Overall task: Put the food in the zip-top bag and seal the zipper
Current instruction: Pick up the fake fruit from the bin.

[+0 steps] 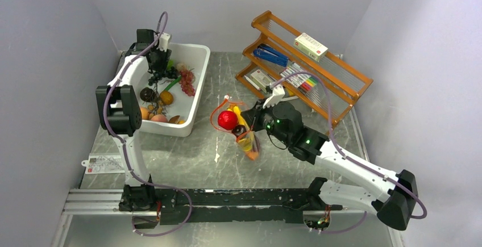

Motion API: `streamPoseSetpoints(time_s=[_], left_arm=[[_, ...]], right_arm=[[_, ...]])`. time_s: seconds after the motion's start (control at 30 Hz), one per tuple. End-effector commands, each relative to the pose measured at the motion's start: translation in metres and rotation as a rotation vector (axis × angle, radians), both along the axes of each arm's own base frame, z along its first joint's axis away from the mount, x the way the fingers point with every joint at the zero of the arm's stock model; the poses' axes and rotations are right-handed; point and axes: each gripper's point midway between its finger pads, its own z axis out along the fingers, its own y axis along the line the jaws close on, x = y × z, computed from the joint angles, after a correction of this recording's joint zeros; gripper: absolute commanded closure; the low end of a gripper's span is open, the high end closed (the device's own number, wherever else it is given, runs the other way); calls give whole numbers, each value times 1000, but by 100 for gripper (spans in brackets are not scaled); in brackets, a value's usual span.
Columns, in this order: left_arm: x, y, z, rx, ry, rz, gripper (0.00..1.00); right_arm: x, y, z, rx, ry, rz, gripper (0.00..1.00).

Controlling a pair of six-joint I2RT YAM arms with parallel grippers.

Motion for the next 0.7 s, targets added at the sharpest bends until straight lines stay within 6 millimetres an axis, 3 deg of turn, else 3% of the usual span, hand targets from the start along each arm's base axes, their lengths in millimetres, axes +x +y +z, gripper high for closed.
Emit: streamPoseSetpoints(time_s=[0.0,0.23,0.67], left_arm=[[14,-4,8,111,-70,-183,44],[17,-9,-22,207,-56,-366,42],[22,-8,-67,262,-2,-452,41]], right_arm=[[5,-1,31,50,-53,-20,100],[9,-16,43,26,-91,-74,100],[17,-16,32,-7,-93,-103,100]])
